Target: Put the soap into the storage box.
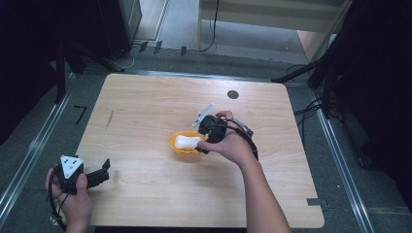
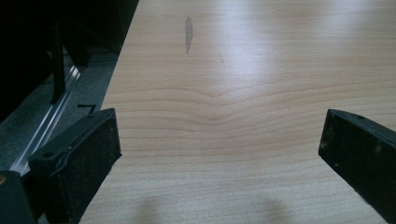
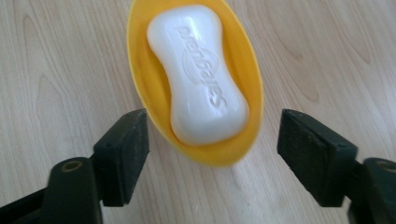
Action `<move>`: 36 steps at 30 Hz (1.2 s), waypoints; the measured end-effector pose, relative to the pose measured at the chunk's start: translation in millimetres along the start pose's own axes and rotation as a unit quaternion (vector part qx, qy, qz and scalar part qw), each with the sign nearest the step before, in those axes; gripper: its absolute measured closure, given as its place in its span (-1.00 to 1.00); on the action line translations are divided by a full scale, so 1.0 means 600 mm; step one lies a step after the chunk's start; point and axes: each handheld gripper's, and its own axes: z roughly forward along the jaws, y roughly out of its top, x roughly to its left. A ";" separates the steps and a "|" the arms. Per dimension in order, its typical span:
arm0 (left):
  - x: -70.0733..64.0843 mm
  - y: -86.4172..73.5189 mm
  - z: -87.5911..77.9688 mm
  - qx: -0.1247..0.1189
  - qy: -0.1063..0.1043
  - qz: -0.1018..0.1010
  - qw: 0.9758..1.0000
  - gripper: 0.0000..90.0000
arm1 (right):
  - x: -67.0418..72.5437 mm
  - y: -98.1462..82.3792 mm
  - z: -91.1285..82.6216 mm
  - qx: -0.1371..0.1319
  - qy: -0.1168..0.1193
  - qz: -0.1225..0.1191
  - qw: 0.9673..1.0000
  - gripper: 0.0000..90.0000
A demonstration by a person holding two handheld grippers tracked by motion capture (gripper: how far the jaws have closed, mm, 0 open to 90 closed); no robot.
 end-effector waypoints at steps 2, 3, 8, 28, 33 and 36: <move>0.000 0.000 0.000 0.000 0.000 0.000 1.000 -1.00 | -0.001 -0.012 -0.007 -0.005 -0.004 0.012 1.000 -0.60; 0.000 0.000 0.000 0.000 0.000 0.000 1.000 -1.00 | -0.001 -0.018 -0.011 -0.007 -0.009 0.018 1.000 -0.67; 0.000 0.000 0.000 0.000 0.001 0.000 1.000 -1.00 | -0.002 -0.049 -0.026 -0.020 -0.004 0.045 0.999 -0.80; -0.001 0.000 0.000 -0.001 0.000 0.001 1.000 -1.00 | 0.006 -0.164 -0.050 -0.039 -0.028 0.127 0.991 -1.00; -0.001 0.000 0.000 -0.001 0.000 0.002 1.000 -1.00 | 0.008 -0.193 -0.052 -0.043 -0.033 0.139 0.989 -1.00; -0.001 0.000 0.000 -0.002 0.002 0.004 1.000 -1.00 | 0.009 -0.209 -0.053 -0.046 -0.036 0.145 0.988 -1.00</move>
